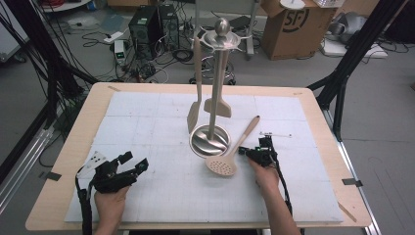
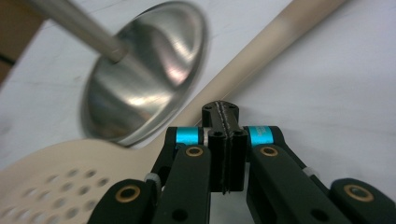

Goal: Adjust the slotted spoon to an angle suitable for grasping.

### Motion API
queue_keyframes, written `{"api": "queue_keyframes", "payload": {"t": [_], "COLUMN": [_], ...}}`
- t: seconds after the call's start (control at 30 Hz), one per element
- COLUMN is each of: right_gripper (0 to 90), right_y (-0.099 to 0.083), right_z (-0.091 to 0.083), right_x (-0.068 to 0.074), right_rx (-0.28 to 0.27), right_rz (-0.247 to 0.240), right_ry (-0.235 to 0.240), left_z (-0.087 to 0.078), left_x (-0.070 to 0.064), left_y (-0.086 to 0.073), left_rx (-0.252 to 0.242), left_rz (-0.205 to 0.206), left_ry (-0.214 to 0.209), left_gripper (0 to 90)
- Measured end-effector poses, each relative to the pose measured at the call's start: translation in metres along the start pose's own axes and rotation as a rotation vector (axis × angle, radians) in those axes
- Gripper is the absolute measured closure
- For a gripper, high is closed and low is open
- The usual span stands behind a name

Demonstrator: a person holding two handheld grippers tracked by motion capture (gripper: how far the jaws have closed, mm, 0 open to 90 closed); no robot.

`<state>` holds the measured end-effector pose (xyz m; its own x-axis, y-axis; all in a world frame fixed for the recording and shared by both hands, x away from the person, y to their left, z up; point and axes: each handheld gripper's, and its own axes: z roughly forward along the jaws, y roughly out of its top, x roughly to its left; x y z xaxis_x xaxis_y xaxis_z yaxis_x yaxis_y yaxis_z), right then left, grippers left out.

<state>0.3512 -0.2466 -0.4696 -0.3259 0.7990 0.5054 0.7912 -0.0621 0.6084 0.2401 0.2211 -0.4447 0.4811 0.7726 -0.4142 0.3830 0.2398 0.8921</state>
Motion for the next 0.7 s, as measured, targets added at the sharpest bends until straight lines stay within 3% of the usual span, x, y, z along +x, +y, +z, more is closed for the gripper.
{"api": "queue_keyframes", "payload": {"t": [0.13,0.23,0.37,0.47,0.6,0.7], "right_gripper": [90.0,90.0,90.0,90.0,90.0,90.0], "right_y": [-0.006,-0.009,-0.009,-0.002,0.011,0.017], "right_z": [0.004,0.003,-0.004,-0.011,-0.008,0.004], "right_x": [0.014,0.016,0.026,0.03,0.035,0.047], "right_rx": [0.037,0.06,0.035,-0.002,0.028,0.067], "right_rz": [-0.035,-0.01,-0.042,-0.044,-0.041,-0.071], "right_ry": [0.042,0.064,0.043,0.042,0.077,0.088], "left_z": [-0.002,-0.006,-0.011,-0.013,-0.012,-0.012], "left_x": [0.001,0.004,0.004,0.005,0.006,0.006], "left_y": [0.0,0.0,0.0,0.001,0.001,0.001], "left_rx": [-0.003,-0.009,-0.019,-0.024,-0.024,-0.021], "left_rz": [-0.01,-0.021,-0.022,-0.027,-0.032,-0.03], "left_ry": [0.004,0.008,0.007,0.011,0.012,0.011], "left_gripper": [16.8,16.8,16.9,17.0,17.0,17.0]}}
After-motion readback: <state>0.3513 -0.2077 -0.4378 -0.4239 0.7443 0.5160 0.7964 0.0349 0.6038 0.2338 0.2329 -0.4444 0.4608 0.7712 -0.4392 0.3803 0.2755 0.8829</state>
